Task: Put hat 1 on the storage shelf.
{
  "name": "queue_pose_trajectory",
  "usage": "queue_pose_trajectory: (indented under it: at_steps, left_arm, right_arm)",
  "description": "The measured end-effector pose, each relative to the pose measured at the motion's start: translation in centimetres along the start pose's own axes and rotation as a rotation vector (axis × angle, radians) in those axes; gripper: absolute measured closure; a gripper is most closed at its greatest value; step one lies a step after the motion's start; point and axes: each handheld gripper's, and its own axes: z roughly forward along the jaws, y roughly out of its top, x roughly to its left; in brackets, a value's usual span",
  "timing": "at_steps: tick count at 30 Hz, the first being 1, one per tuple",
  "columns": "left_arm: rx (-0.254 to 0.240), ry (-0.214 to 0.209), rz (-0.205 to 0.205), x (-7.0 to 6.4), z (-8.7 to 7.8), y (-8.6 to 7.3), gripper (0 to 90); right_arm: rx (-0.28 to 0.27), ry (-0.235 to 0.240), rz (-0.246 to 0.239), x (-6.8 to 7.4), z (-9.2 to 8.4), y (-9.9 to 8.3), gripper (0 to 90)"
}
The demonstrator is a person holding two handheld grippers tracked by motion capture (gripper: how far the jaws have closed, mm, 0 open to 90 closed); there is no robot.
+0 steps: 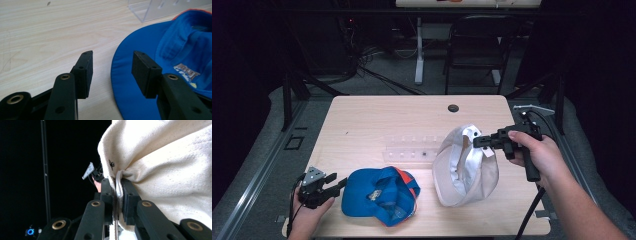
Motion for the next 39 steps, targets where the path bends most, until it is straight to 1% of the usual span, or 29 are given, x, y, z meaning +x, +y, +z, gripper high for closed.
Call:
queue_pose_trajectory:
  at_steps: [1,2,4,6,7,8,9,10,11,13,14,17,18,19,20,21,22,24,27,29,31,32,33,34,36,39]
  left_arm:
    - [0.007,-0.008,0.006,-0.1,-0.1,0.1,51.8]
    - [-0.008,-0.011,0.005,-0.2,-0.1,0.1,51.6]
    - [0.002,-0.011,0.011,-0.4,-0.2,0.2,51.1]
    - [0.001,-0.015,0.014,-0.5,-0.1,0.3,50.6]
    - [-0.015,-0.012,0.011,-0.6,0.0,0.2,50.6]
    - [-0.009,-0.013,0.012,-0.6,0.0,0.2,50.6]
    - [-0.013,-0.015,0.01,-0.6,0.0,0.2,50.6]
    - [-0.011,-0.024,0.01,-0.6,0.0,0.3,50.7]
    - [-0.011,-0.024,0.01,-0.6,0.0,0.3,50.9]
    - [-0.008,-0.047,0.004,-0.6,0.0,0.3,51.9]
    - [0.002,-0.048,0.007,-0.7,-0.1,0.4,52.3]
    - [0.002,-0.049,0.004,-0.7,-0.1,0.4,53.2]
    - [0.001,-0.049,0.006,-0.7,-0.1,0.4,53.5]
    - [-0.01,-0.046,0.001,-0.7,0.0,0.3,53.5]
    - [-0.006,-0.046,0.0,-0.7,-0.1,0.2,53.5]
    - [0.008,-0.047,0.001,-0.6,-0.1,0.2,53.4]
    - [-0.006,-0.043,-0.002,-0.6,0.1,0.0,53.1]
    - [0.009,-0.04,-0.007,-0.5,0.1,-0.1,52.7]
    - [0.015,-0.042,-0.006,-0.4,0.2,-0.1,52.5]
    - [0.012,-0.045,-0.007,-0.5,0.2,-0.2,52.5]
    - [0.013,-0.047,-0.004,-0.6,0.3,-0.1,52.4]
    - [0.002,-0.049,-0.009,-0.7,0.3,-0.2,52.5]
    - [0.002,-0.051,-0.007,-0.7,0.3,-0.1,52.5]
    - [0.009,-0.053,-0.005,-0.8,0.3,0.0,52.5]
    - [-0.007,-0.056,-0.003,-0.9,0.3,0.1,52.6]
    - [-0.005,-0.068,0.005,-1.3,0.1,0.6,52.6]
  right_arm:
    - [-0.002,0.007,0.0,0.1,0.1,0.2,81.9]
    - [-0.007,0.01,0.002,0.1,0.2,0.3,81.9]
    - [-0.012,0.02,0.001,0.3,0.5,0.6,81.9]
    - [-0.022,0.028,0.003,0.6,0.7,0.8,81.9]
    - [-0.022,0.034,-0.002,0.8,0.8,1.0,81.9]
    - [-0.023,0.04,-0.005,0.9,0.9,1.1,81.9]
    - [-0.025,0.049,-0.008,1.0,1.0,1.2,81.9]
    - [-0.03,0.056,-0.009,1.2,1.2,1.3,81.9]
    - [-0.027,0.063,-0.01,1.3,1.2,1.5,81.9]
    - [-0.035,0.076,-0.013,1.6,1.5,1.7,81.9]
    - [-0.035,0.079,-0.009,1.7,1.6,1.8,81.9]
    - [-0.05,0.088,-0.006,2.1,2.0,2.1,81.9]
    - [-0.051,0.091,-0.013,2.1,2.1,2.3,81.9]
    - [-0.053,0.096,-0.014,2.3,2.3,2.4,81.9]
    - [-0.058,0.1,-0.008,2.5,2.4,2.5,81.9]
    - [-0.057,0.104,-0.014,2.6,2.5,2.7,81.9]
    - [-0.064,0.108,-0.016,2.7,2.6,2.9,81.9]
    - [-0.067,0.12,-0.02,3.1,2.9,3.3,81.9]
    - [-0.082,0.125,-0.02,3.4,3.2,3.7,81.8]
    - [-0.098,0.131,-0.014,3.7,3.5,4.2,81.9]
    - [-0.102,0.137,-0.013,3.8,3.6,4.6,81.9]
    - [-0.115,0.141,-0.013,3.9,3.8,4.8,81.9]
    - [-0.12,0.143,-0.008,4.0,3.9,5.0,81.9]
    - [-0.121,0.144,-0.009,4.0,4.0,5.2,81.9]
    - [-0.133,0.146,0.0,4.2,4.4,5.6,81.9]
    - [-0.148,0.151,0.003,4.3,5.0,6.2,81.9]
